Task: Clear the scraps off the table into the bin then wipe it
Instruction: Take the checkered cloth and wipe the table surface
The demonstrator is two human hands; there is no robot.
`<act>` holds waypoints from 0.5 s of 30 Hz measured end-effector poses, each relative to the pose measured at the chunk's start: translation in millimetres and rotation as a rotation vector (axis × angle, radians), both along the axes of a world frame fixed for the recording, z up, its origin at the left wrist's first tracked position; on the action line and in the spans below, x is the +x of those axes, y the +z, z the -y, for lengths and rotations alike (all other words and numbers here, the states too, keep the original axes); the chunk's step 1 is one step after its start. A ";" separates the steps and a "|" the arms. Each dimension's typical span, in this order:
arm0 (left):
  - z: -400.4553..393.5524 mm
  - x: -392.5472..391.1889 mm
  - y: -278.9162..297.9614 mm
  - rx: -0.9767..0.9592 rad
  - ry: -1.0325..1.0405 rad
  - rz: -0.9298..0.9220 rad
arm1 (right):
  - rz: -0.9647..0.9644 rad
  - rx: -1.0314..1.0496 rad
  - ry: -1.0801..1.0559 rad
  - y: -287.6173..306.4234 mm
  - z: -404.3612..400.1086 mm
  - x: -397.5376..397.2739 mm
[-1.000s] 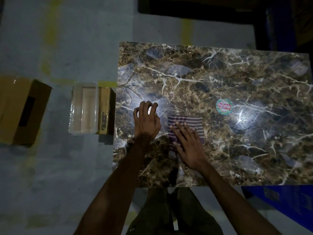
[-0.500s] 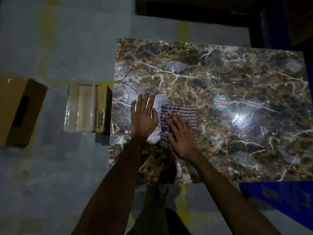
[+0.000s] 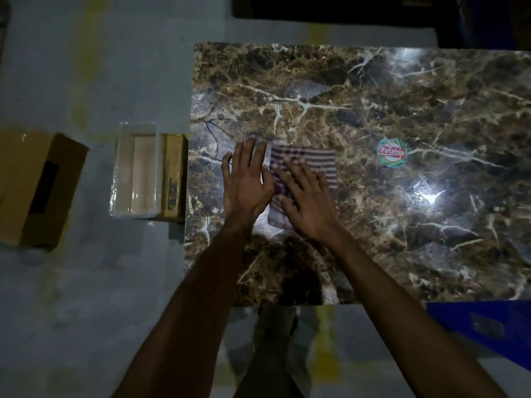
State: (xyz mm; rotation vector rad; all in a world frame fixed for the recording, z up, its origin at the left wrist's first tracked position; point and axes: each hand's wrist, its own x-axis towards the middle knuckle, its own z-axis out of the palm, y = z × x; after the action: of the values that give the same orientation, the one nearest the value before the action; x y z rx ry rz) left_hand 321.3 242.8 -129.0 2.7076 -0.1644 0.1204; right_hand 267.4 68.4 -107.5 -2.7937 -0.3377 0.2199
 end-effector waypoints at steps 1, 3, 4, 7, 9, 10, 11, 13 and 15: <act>0.2 0.1 0.7 -0.003 0.003 0.000 | -0.008 -0.007 0.033 0.7 9.4 -13.6; 1.2 0.4 1.6 -0.002 -0.003 -0.006 | -0.015 -0.040 0.050 2.9 34.8 -33.8; 1.4 -0.1 1.9 0.002 -0.004 -0.009 | -0.013 -0.062 0.018 3.0 47.7 -35.9; 0.6 0.5 1.5 -0.001 0.000 -0.009 | 0.004 -0.076 -0.207 -0.8 61.7 -6.0; 0.8 0.1 1.1 -0.002 0.001 -0.005 | 0.011 -0.056 -0.293 -0.8 48.6 25.0; 1.0 -0.2 0.8 0.003 0.003 0.000 | 0.018 -0.047 -0.289 -1.8 38.3 38.2; 0.9 -0.1 0.9 0.008 0.003 0.006 | 0.025 -0.037 -0.263 -3.1 26.9 47.6; 0.6 0.0 1.1 0.010 -0.002 0.012 | 0.037 -0.027 -0.174 -4.7 6.9 48.7; 0.7 -0.5 2.1 0.006 -0.005 0.012 | 0.032 -0.026 -0.089 -6.4 -4.3 27.1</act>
State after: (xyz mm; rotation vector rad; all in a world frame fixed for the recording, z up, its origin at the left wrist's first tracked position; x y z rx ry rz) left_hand 320.8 242.0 -126.9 2.7132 -0.1752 0.1347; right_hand 294.5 72.7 -113.9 -2.8329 -0.2187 0.1605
